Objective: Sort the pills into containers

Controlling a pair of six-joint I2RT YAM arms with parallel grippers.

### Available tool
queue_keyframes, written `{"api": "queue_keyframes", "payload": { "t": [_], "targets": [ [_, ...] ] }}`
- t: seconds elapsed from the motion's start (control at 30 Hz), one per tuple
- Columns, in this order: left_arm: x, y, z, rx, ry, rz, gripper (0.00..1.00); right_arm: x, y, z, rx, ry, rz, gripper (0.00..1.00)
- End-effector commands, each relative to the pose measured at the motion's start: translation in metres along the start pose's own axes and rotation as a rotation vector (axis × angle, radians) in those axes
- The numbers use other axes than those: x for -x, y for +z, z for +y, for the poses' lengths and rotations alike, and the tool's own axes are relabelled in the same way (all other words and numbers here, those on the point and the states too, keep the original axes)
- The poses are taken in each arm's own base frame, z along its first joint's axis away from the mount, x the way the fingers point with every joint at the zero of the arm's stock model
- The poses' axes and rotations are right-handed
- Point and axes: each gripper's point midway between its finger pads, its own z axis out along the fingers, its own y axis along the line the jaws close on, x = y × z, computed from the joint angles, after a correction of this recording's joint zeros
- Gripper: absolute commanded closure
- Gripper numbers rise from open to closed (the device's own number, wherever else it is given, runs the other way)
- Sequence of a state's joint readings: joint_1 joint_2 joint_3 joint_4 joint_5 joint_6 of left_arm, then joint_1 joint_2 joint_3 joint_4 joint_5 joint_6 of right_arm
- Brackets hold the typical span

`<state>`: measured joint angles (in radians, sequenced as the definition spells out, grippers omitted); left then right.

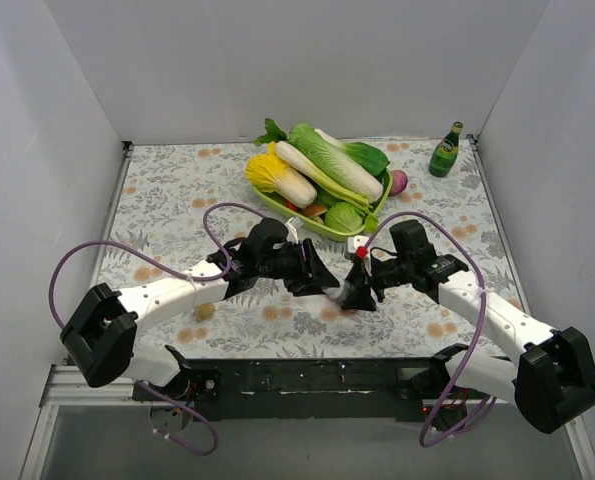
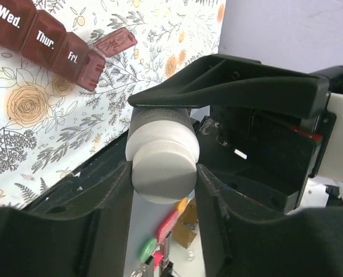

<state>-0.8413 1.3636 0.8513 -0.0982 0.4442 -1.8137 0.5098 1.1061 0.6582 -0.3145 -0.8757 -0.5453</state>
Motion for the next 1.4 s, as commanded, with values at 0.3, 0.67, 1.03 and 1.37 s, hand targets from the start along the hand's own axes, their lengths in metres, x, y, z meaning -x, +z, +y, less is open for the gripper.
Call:
{"api": "queue_keyframes", "payload": {
  "t": [0.3,0.67,1.03,1.37],
  "targets": [
    [-0.017,-0.027,-0.051,-0.253,0.158,0.064,0.04,0.03,-0.002,0.001,0.019,-0.117,-0.096,0.97],
    [-0.02,-0.062,-0.025,-0.222,0.776,-0.011,0.02,0.036,-0.003,0.019,0.12,-0.126,-0.136,0.97],
    [0.003,-0.058,-0.014,-0.189,1.226,-0.106,0.02,0.036,-0.002,0.025,0.154,-0.125,-0.148,0.97],
    [0.003,-0.04,-0.036,-0.273,1.243,-0.117,0.1,0.035,-0.002,0.024,0.154,-0.12,-0.147,0.97]
  ]
}}
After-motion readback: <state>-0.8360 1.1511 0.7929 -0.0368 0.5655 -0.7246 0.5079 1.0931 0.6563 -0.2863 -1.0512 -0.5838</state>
